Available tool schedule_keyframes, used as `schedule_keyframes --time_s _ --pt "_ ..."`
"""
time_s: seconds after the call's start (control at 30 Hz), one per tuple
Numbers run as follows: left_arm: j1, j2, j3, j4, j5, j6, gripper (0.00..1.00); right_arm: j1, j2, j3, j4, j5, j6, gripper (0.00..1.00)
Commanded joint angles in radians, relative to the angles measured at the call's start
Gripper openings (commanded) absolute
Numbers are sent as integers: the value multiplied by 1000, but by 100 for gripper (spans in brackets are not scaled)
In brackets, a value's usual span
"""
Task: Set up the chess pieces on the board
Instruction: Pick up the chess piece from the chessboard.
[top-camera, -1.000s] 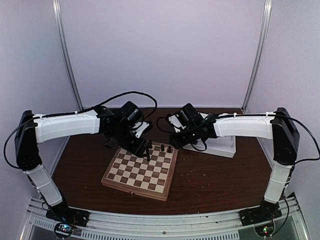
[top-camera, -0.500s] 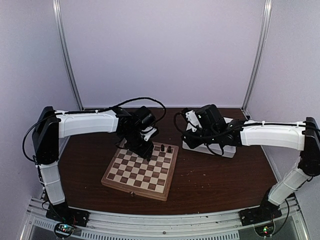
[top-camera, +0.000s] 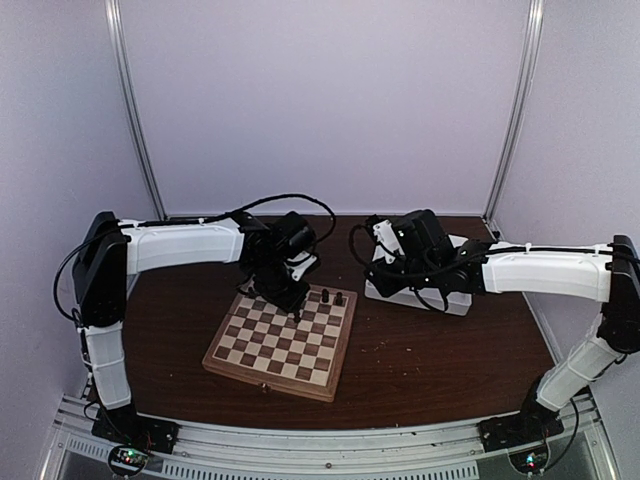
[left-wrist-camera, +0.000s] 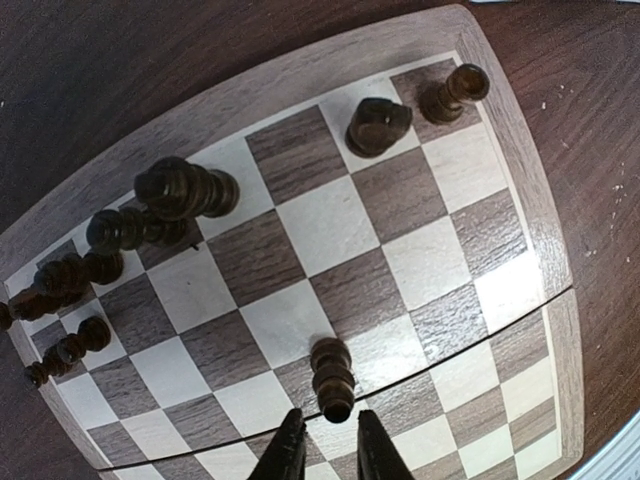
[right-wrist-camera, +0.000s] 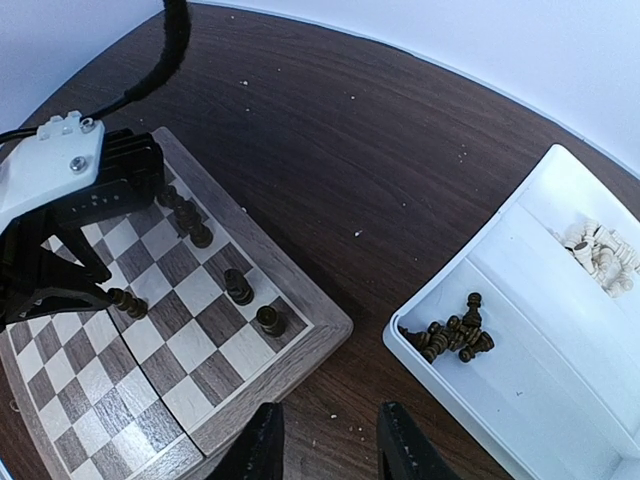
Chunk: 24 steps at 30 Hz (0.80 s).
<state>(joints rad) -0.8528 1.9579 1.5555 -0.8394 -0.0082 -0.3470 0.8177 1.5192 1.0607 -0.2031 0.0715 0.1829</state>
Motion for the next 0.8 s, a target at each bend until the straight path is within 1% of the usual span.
schedule_keyframes --time_s 0.0,0.2,0.43,0.5,0.67,0.77 --pt "-2 27 31 -9 -3 5 20 -6 -8 -4 14 19 -7 34" --pt "-2 39 37 -12 5 3 21 -6 -13 -6 11 16 -7 34" --pt "-2 54 50 -12 8 5 21 -6 -14 -11 10 17 -9 34" --pt "-2 60 55 -16 8 5 18 -6 -16 -11 10 18 -9 33" --pt "-4 73 71 -29 2 5 6 -8 -16 -16 11 21 -11 33" --pt "-5 76 81 -31 -6 9 3 -9 -16 -19 12 23 -10 33"
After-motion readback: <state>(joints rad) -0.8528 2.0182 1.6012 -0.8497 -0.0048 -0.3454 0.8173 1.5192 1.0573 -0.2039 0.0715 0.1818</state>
